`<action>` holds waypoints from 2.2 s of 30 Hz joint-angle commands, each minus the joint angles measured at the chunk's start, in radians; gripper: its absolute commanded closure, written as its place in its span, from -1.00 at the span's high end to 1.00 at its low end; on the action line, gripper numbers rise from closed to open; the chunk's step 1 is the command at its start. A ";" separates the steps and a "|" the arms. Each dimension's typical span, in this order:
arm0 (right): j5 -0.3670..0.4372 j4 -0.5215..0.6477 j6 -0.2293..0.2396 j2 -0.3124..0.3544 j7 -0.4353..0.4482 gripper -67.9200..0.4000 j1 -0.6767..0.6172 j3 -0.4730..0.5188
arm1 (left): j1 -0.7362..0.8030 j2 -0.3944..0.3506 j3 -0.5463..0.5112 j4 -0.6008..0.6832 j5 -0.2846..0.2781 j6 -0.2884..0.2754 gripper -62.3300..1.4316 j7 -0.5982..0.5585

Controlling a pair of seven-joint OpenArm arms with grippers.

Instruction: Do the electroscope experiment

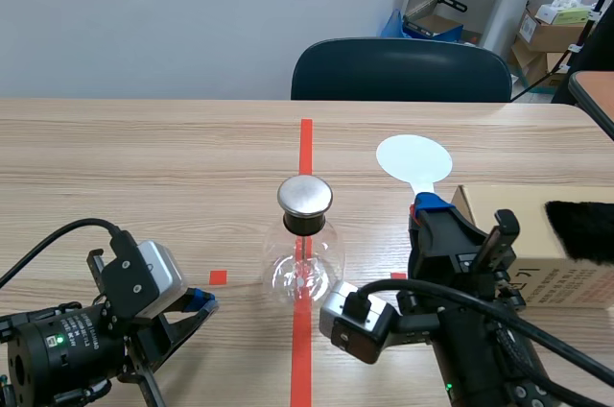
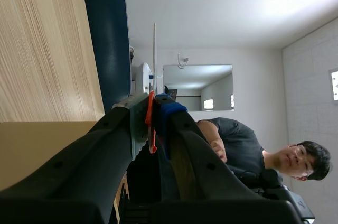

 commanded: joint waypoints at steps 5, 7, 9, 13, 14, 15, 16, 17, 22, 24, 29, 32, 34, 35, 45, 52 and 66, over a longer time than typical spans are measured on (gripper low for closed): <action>-0.001 0.019 -0.014 0.008 -0.004 -0.96 0.001 0.006 | -0.003 0.005 -0.005 0.010 -0.006 -0.002 -0.90 -0.011; -0.001 0.019 -0.014 0.008 -0.004 -0.96 0.001 0.006 | -0.003 0.005 -0.005 0.010 -0.006 -0.002 -0.90 -0.011; -0.001 0.019 -0.014 0.008 -0.004 -0.96 0.001 0.006 | -0.003 0.005 -0.005 0.010 -0.006 -0.002 -0.90 -0.011; -0.001 0.019 -0.014 0.008 -0.004 -0.96 0.001 0.006 | -0.003 0.005 -0.005 0.010 -0.006 -0.002 -0.90 -0.012; -0.001 0.019 -0.014 0.008 -0.004 -0.96 0.001 0.006 | -0.003 0.005 -0.005 0.010 -0.006 -0.002 -0.90 -0.012; -0.001 0.019 -0.014 0.008 -0.004 -0.96 0.001 0.006 | -0.003 0.005 -0.005 0.010 -0.006 -0.002 -0.90 -0.012; -0.001 0.019 -0.014 0.008 -0.004 -0.96 0.001 0.006 | -0.003 0.005 -0.005 0.010 -0.006 -0.002 -0.90 -0.012; -0.001 0.019 -0.014 0.008 -0.004 -0.96 0.001 0.006 | -0.003 0.005 -0.005 0.010 -0.006 -0.002 -0.90 -0.011; -0.001 0.019 -0.014 0.008 -0.004 -0.96 0.001 0.006 | -0.003 0.005 -0.005 0.010 -0.006 -0.002 -0.90 -0.012; -0.001 0.019 -0.014 0.008 -0.004 -0.96 0.001 0.006 | -0.003 0.005 -0.005 0.010 -0.006 -0.002 -0.90 -0.012; -0.001 0.019 -0.014 0.008 -0.004 -0.96 0.001 0.006 | -0.003 0.005 -0.005 0.010 -0.006 -0.003 -0.90 -0.012; -0.001 0.019 -0.014 0.008 -0.004 -0.96 0.001 0.006 | -0.003 0.005 -0.005 0.010 -0.006 -0.003 -0.90 -0.012; -0.001 0.019 -0.014 0.008 -0.004 -0.96 0.001 0.006 | -0.003 0.005 -0.005 0.010 -0.006 -0.002 -0.90 -0.012; -0.001 0.019 -0.014 0.008 -0.004 -0.96 0.001 0.006 | -0.003 0.005 -0.005 0.010 -0.006 -0.002 -0.90 -0.012; -0.001 0.019 -0.014 0.008 -0.004 -0.96 0.001 0.006 | -0.003 0.005 -0.005 0.010 -0.006 -0.002 -0.90 -0.010; -0.001 0.019 -0.024 0.011 -0.005 -0.96 0.005 0.007 | -0.003 0.005 -0.005 0.010 -0.006 -0.002 -0.90 -0.010; 0.133 0.032 -0.088 0.078 0.214 -0.93 -0.079 0.225 | 0.000 -0.033 -0.004 0.016 -0.026 -0.045 -0.90 -0.034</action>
